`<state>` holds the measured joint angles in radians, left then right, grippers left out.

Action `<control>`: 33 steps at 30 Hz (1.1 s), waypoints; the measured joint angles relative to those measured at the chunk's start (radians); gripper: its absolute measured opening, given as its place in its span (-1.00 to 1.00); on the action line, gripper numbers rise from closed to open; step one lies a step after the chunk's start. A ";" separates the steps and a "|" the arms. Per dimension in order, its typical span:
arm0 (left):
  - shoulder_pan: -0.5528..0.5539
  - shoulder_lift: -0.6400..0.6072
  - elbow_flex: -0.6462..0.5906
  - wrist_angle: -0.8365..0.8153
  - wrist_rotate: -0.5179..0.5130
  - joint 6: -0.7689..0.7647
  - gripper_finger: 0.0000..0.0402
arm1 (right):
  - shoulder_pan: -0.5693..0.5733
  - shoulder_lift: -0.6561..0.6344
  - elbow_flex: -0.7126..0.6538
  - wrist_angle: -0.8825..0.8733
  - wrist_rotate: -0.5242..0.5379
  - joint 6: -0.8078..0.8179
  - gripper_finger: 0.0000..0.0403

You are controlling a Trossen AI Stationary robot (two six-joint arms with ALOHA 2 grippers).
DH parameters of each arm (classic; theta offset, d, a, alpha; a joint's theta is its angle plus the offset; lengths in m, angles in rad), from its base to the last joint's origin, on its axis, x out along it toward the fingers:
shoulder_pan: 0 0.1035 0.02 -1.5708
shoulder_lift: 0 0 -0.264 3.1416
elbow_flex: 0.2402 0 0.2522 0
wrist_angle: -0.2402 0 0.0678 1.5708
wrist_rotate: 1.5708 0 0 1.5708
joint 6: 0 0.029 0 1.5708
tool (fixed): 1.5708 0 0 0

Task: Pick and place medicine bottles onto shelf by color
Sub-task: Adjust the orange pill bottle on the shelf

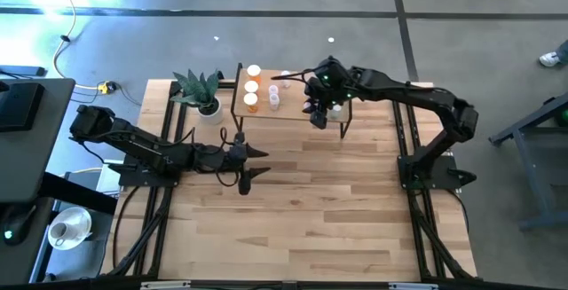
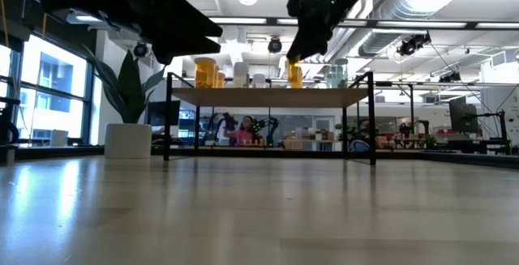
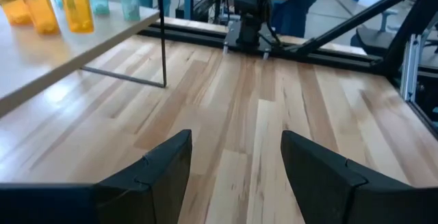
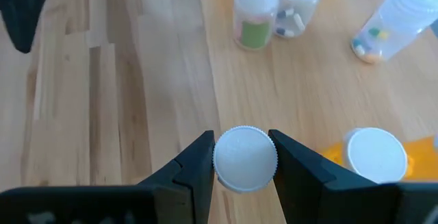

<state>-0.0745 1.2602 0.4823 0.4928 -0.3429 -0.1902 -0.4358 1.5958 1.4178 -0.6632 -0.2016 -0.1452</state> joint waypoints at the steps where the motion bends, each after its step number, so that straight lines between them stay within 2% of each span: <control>1: -0.002 0.000 0.000 0.002 0.003 -0.001 0.06 | -0.003 0.005 0.000 0.000 0.000 0.006 -0.40; 15: -0.013 0.000 0.000 0.020 0.018 0.010 0.06 | -0.010 0.024 0.000 -0.035 0.035 -0.001 -0.40; 25: -0.013 0.000 0.000 0.021 0.018 0.010 0.06 | -0.010 0.027 0.000 -0.041 0.098 -0.005 -0.39; 33: -0.013 0.000 0.000 0.020 0.018 0.010 0.06 | -0.010 0.030 0.000 -0.046 0.104 -0.011 -0.24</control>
<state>-0.0872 1.2602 0.4828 0.5133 -0.3247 -0.1805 -0.4454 1.6253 1.4174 -0.7096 -0.0975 -0.1560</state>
